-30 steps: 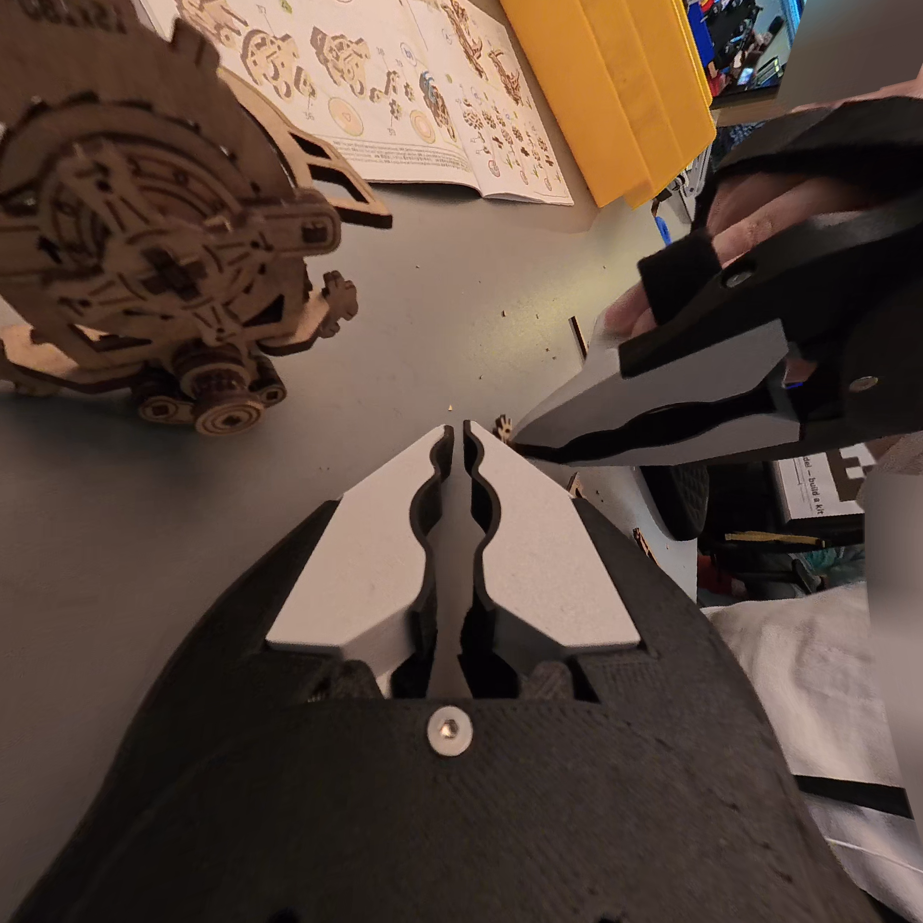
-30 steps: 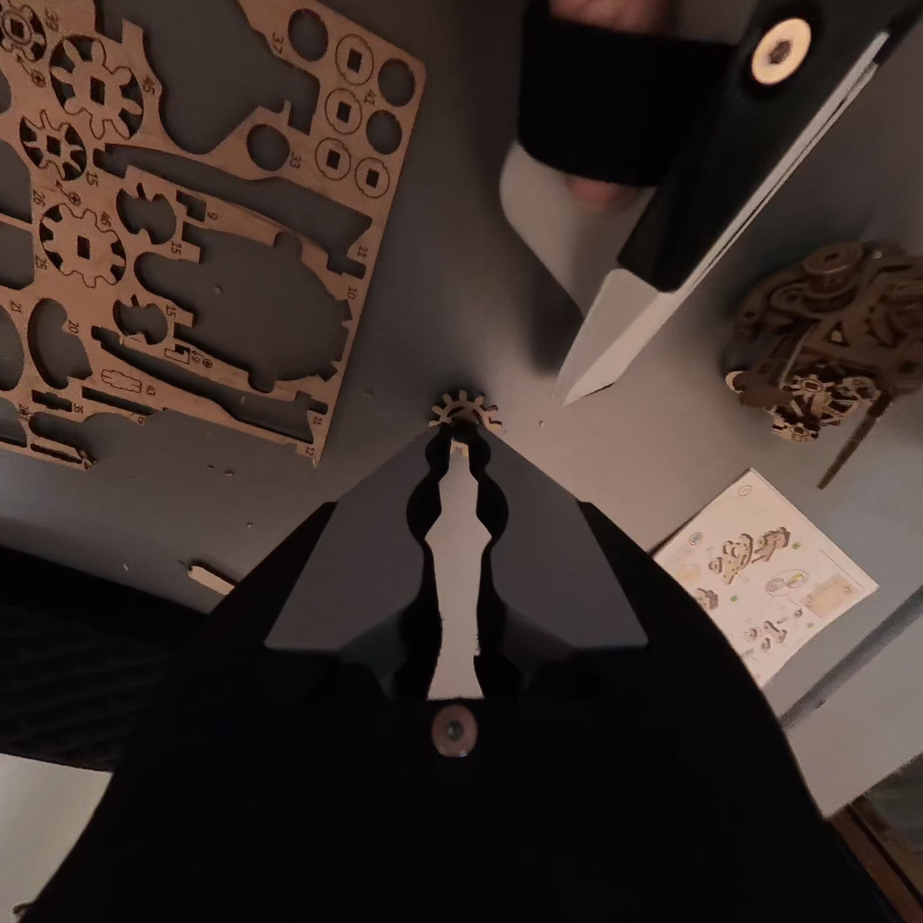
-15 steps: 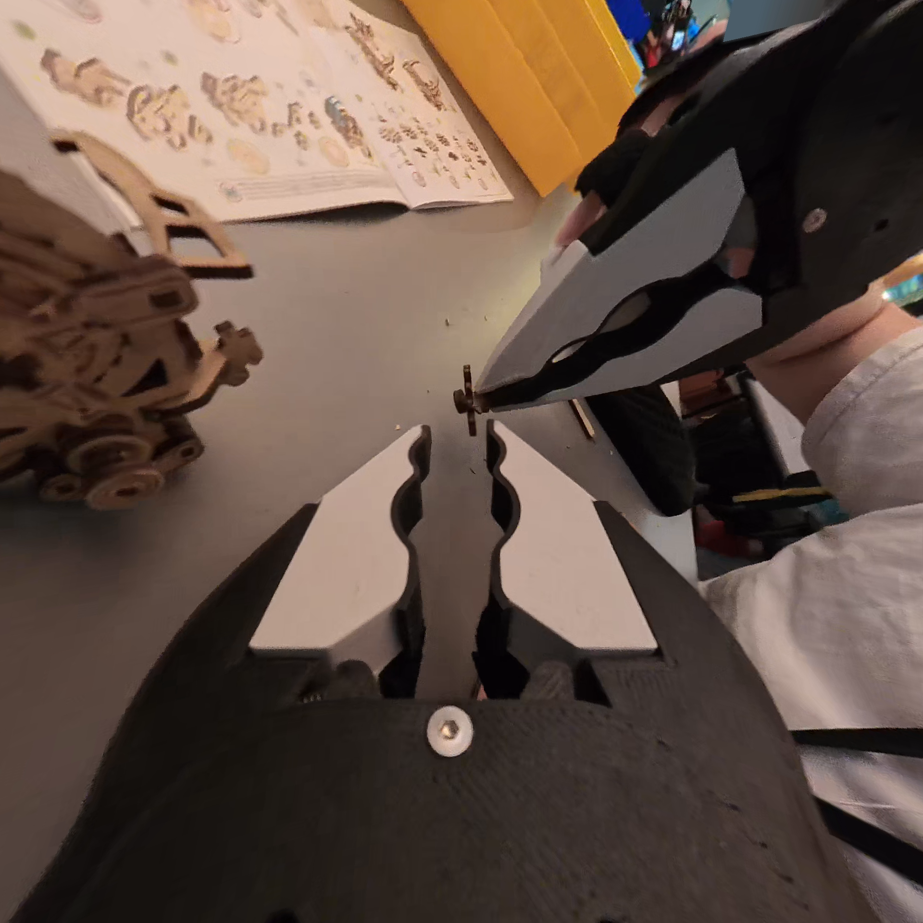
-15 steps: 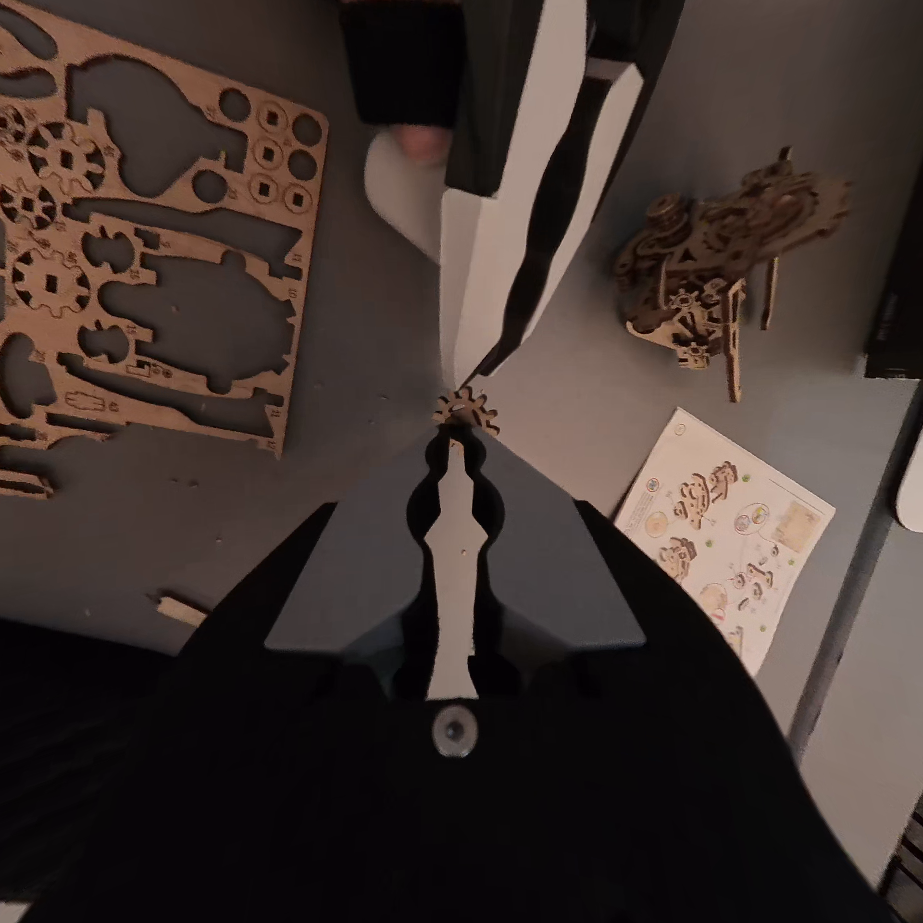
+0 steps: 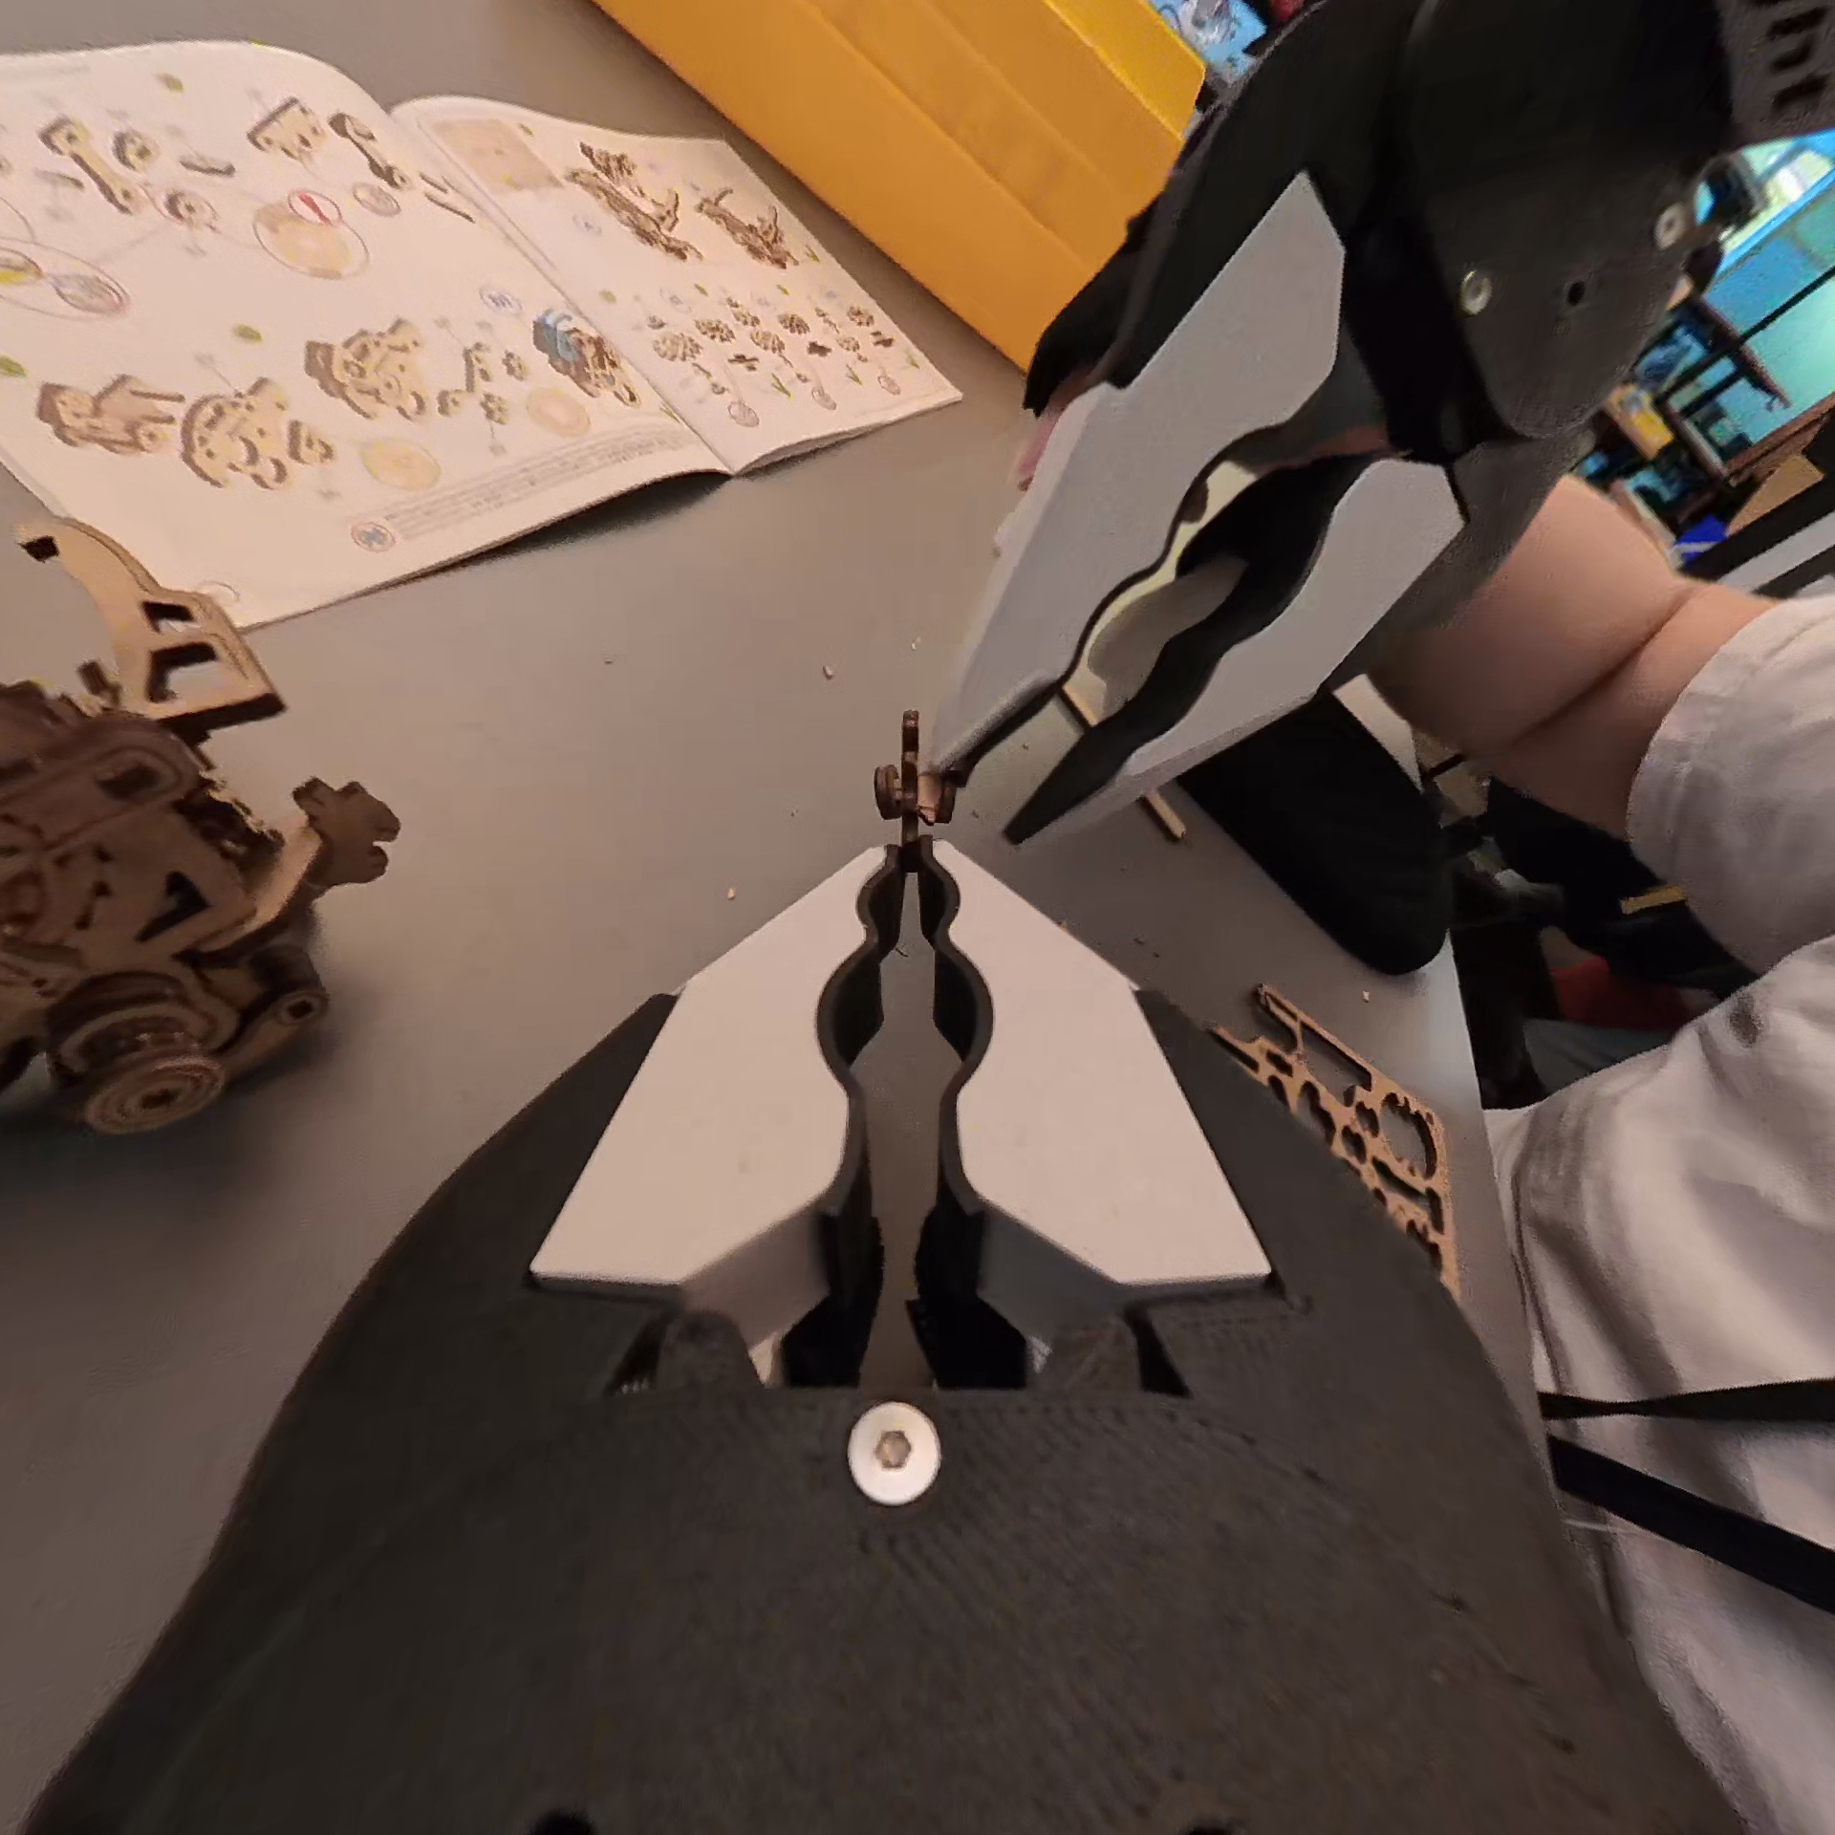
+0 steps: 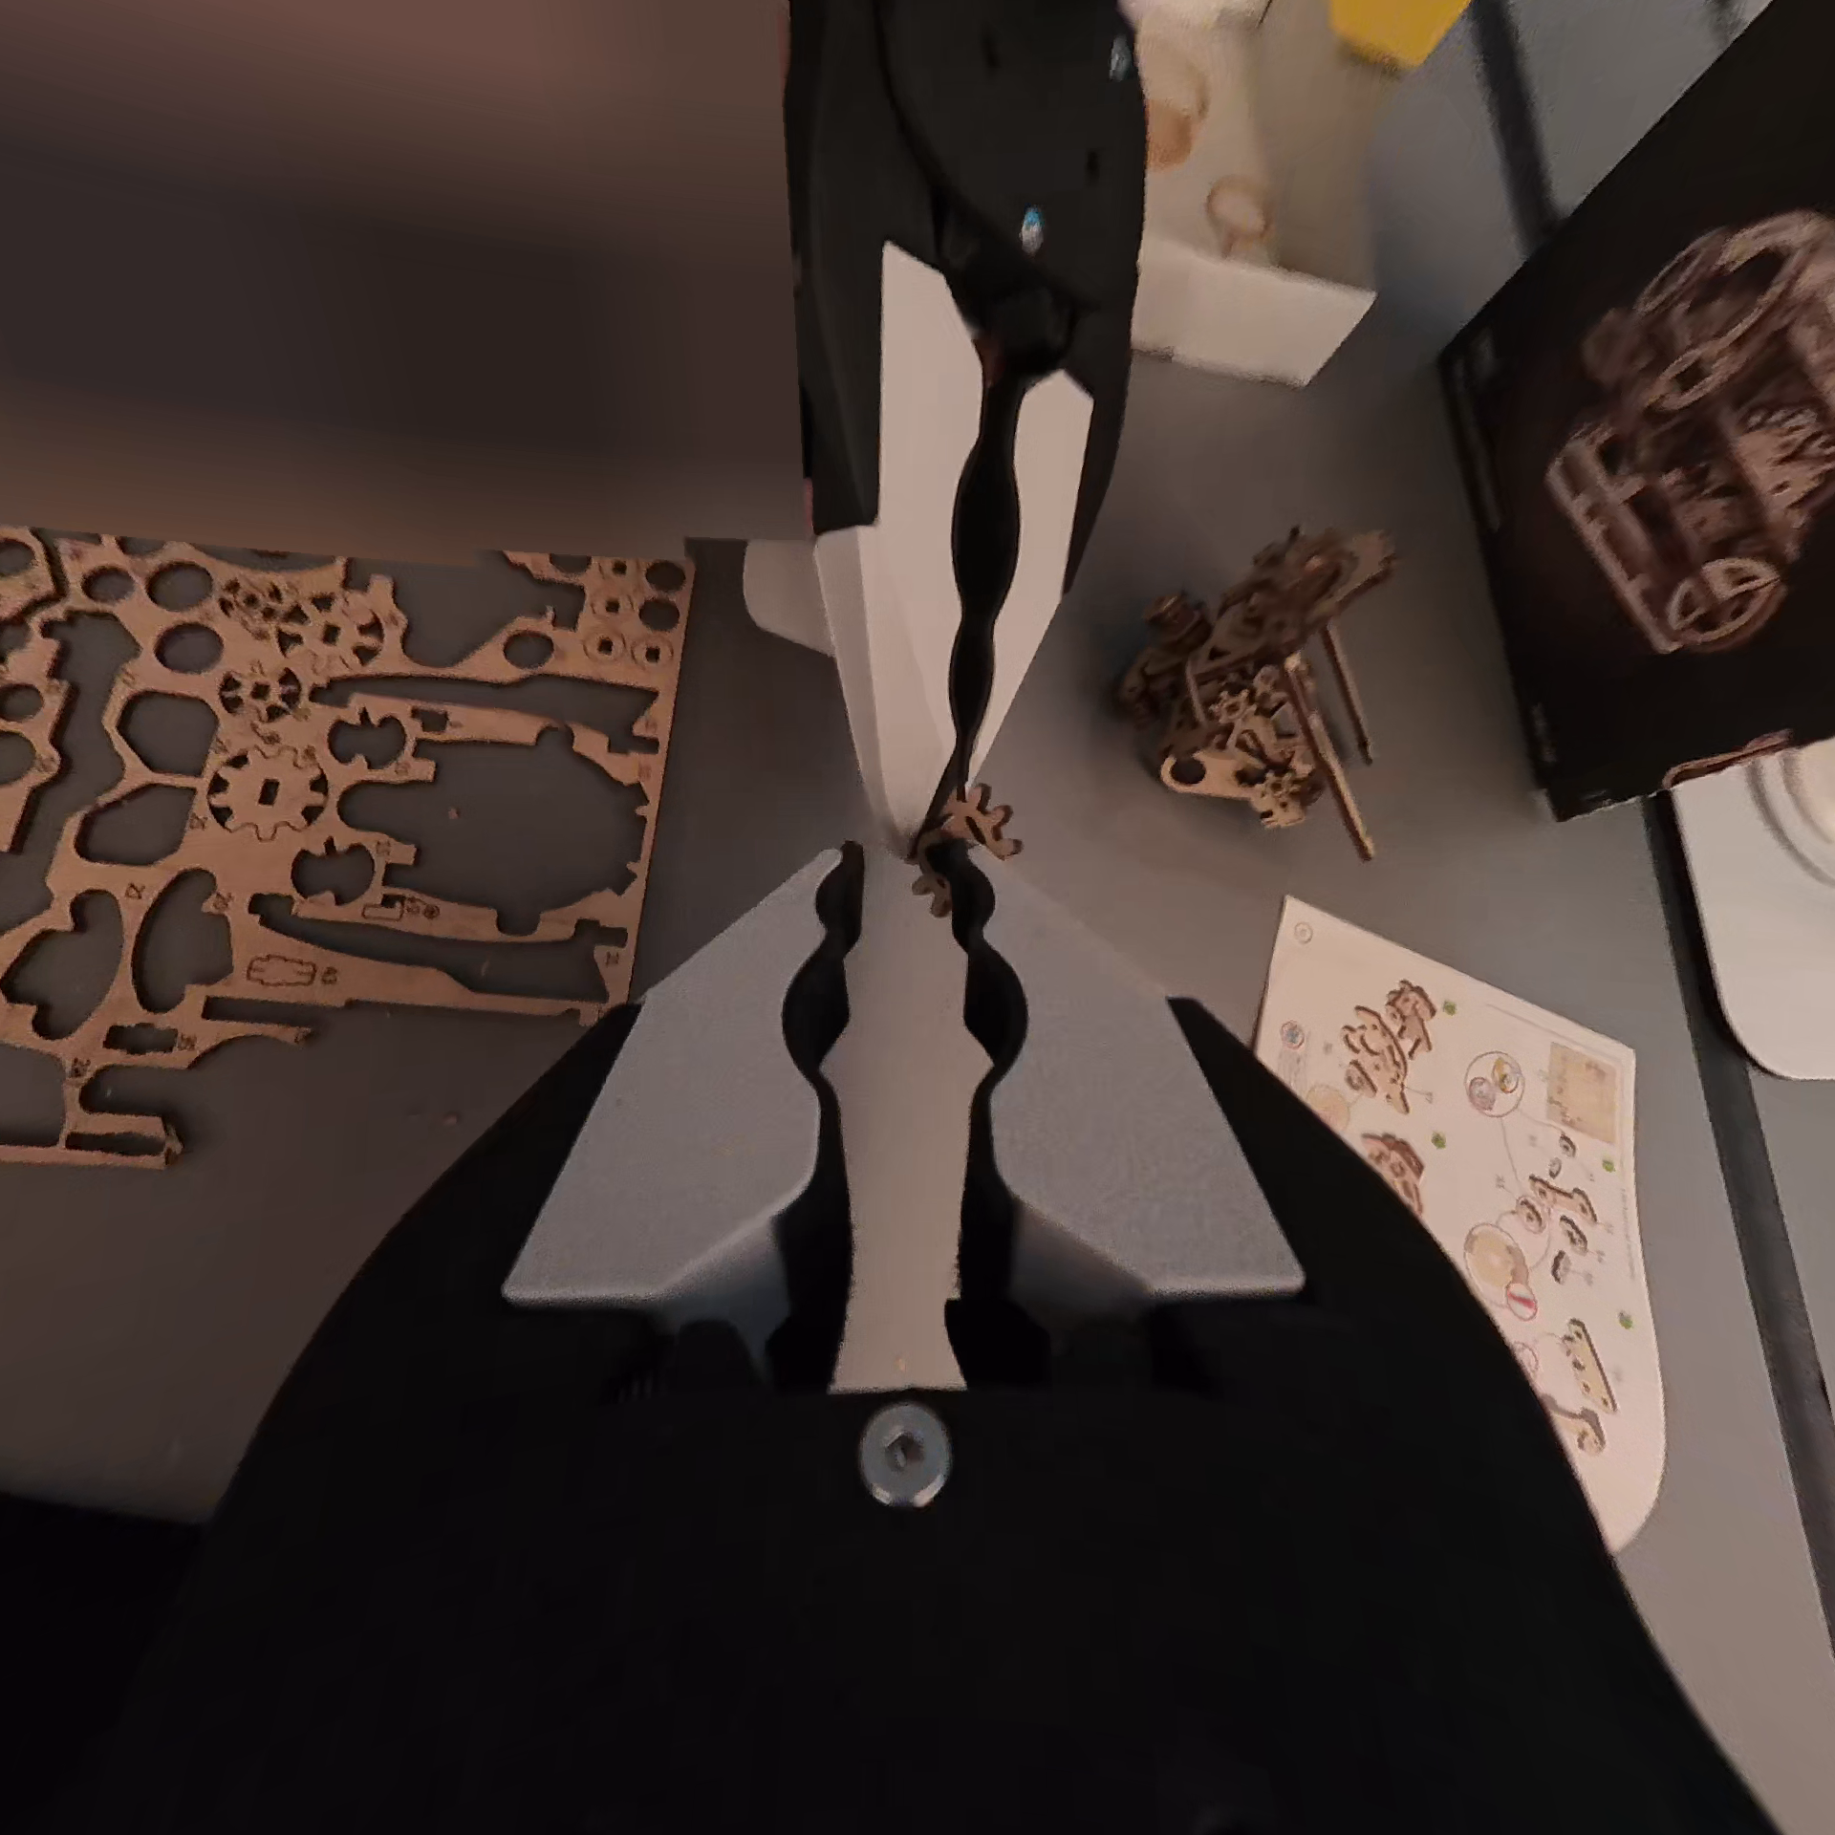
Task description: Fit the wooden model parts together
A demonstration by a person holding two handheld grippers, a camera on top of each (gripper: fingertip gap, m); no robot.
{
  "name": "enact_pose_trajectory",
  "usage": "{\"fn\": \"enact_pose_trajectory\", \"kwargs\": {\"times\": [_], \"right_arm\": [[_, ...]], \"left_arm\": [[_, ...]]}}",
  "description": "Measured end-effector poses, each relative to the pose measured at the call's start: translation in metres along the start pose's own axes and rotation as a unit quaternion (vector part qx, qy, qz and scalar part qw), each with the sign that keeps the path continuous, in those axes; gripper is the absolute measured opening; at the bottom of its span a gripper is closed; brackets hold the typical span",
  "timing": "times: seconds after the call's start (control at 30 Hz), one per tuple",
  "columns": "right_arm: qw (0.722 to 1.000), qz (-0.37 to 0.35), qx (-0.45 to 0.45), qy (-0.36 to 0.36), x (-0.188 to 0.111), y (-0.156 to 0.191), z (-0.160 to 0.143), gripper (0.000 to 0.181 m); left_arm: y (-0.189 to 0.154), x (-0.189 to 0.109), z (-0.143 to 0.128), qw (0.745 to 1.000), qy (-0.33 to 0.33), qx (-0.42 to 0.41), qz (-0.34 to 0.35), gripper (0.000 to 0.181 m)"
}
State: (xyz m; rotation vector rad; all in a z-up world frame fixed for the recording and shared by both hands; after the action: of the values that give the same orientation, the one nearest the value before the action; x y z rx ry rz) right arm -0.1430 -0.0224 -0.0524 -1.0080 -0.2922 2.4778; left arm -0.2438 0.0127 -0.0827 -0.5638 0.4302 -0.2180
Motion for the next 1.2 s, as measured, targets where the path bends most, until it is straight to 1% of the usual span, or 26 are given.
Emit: {"fn": "enact_pose_trajectory", "kwargs": {"times": [0.1, 0.2, 0.3, 0.33, 0.4, 0.5, 0.57, 0.63, 0.67, 0.77, 0.83, 0.87, 0.9, 1.07, 1.17, 1.2], "right_arm": [[0.997, -0.017, 0.03, -0.066, -0.012, -0.006, 0.0, 0.016], [0.988, 0.025, 0.07, -0.132, -0.022, -0.002, -0.003, 0.016], [0.971, 0.034, 0.059, -0.229, -0.034, 0.003, 0.001, 0.015], [0.966, 0.029, 0.051, -0.253, -0.037, 0.004, 0.002, 0.015], [0.959, 0.021, 0.032, -0.279, -0.043, 0.006, 0.004, 0.015], [0.957, 0.011, 0.011, -0.291, -0.047, 0.009, 0.007, 0.014], [0.954, 0.01, 0.009, -0.298, -0.048, 0.011, 0.007, 0.01], [0.954, 0.002, 0.003, -0.299, -0.047, 0.011, 0.006, 0.0], [0.954, -0.006, 0.001, -0.298, -0.047, 0.011, 0.005, 0.0], [0.958, -0.015, 0.006, -0.287, -0.047, 0.009, 0.003, 0.0], [0.962, -0.029, 0.011, -0.273, -0.047, 0.007, 0.002, 0.0], [0.964, -0.025, 0.005, -0.266, -0.047, 0.009, 0.001, 0.0], [0.965, -0.036, 0.004, -0.26, -0.046, 0.009, 0.001, 0.0], [0.967, -0.019, -0.009, -0.253, -0.047, 0.015, 0.002, 0.0], [0.962, -0.034, -0.026, -0.268, -0.047, 0.014, 0.003, 0.0], [0.959, -0.049, -0.027, -0.279, -0.049, 0.011, 0.004, 0.01]], "left_arm": [[0.003, -0.003, -0.001, 1.0, 0.012, 0.006, 0.027, 0.0], [0.001, -0.004, 0.002, 0.999, 0.01, 0.029, 0.04, 0.0], [0.0, -0.002, 0.001, 0.996, 0.015, 0.059, 0.062, 0.0], [-0.001, 0.0, 0.0, 0.996, 0.02, 0.067, 0.061, 0.0], [-0.004, 0.003, 0.001, 0.995, 0.019, 0.074, 0.058, 0.0], [-0.017, 0.003, 0.009, 0.994, -0.019, 0.1, 0.028, 0.0], [-0.028, 0.0, 0.016, 0.99, -0.052, 0.13, 0.014, 0.0], [-0.038, -0.004, 0.021, 0.983, -0.084, 0.165, 0.004, 0.0], [-0.041, -0.006, 0.023, 0.98, -0.091, 0.179, 0.003, 0.0], [-0.048, -0.007, 0.024, 0.974, -0.096, 0.205, -0.003, 0.0], [-0.045, -0.005, 0.022, 0.976, -0.087, 0.198, 0.013, 0.0], [-0.044, -0.003, 0.021, 0.977, -0.081, 0.195, 0.011, 0.0], [-0.044, -0.002, 0.02, 0.978, -0.078, 0.191, 0.006, 0.0], [-0.045, -0.005, 0.022, 0.977, -0.091, 0.192, 0.014, 0.0], [-0.044, -0.005, 0.022, 0.976, -0.092, 0.195, 0.012, 0.0], [-0.044, -0.005, 0.022, 0.976, -0.091, 0.195, 0.014, 0.0]]}}
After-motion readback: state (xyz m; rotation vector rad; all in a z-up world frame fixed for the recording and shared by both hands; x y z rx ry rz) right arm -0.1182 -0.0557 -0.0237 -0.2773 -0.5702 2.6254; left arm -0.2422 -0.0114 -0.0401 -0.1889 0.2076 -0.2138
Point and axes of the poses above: each gripper's, where its closed fingertips meet, x out along the fingers, z out of its top, y = z × x across the jaws, the point moved 7 cm from there along -x, back along the fingers, and after that the axes turned 10 degrees about -z, right-handed, at the moved point
